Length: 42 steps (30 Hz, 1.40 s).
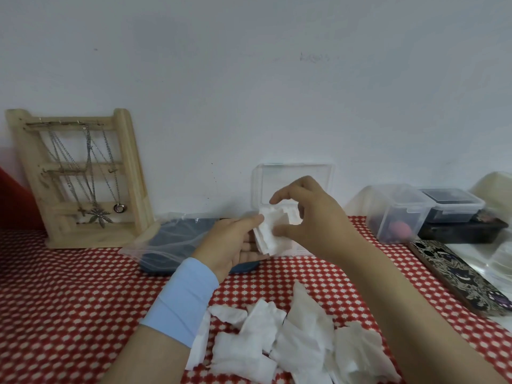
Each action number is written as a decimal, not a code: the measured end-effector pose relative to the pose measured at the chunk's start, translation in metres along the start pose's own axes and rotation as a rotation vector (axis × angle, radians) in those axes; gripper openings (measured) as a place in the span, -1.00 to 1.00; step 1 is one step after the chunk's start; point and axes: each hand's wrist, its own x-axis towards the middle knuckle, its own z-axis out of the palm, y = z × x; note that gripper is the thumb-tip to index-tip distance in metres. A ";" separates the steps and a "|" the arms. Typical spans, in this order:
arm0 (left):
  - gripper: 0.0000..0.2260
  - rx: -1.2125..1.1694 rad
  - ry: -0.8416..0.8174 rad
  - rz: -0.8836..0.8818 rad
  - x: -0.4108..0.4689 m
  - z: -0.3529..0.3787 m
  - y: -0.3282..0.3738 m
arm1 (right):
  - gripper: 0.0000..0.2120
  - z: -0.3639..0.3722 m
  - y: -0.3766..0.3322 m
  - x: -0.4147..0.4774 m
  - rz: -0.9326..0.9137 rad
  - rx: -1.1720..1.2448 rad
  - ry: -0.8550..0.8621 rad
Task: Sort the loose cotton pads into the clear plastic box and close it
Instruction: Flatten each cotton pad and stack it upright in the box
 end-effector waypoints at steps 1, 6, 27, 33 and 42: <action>-0.71 -0.006 -0.006 -0.011 0.000 0.000 0.000 | -0.65 -0.002 0.000 0.000 -0.043 -0.055 -0.012; -0.73 0.026 -0.046 -0.057 0.000 -0.001 0.000 | -0.84 -0.005 0.000 0.001 -0.102 -0.233 -0.098; -0.74 -0.107 0.001 0.078 -0.002 0.004 0.002 | -0.82 0.004 -0.001 0.003 0.558 0.605 -0.041; -0.68 -0.072 -0.037 0.076 -0.004 0.003 0.006 | -0.76 0.006 -0.004 0.004 0.505 0.538 -0.036; -0.84 0.280 0.172 0.178 0.009 -0.014 0.000 | -0.62 -0.011 0.004 -0.002 0.462 -0.163 -0.540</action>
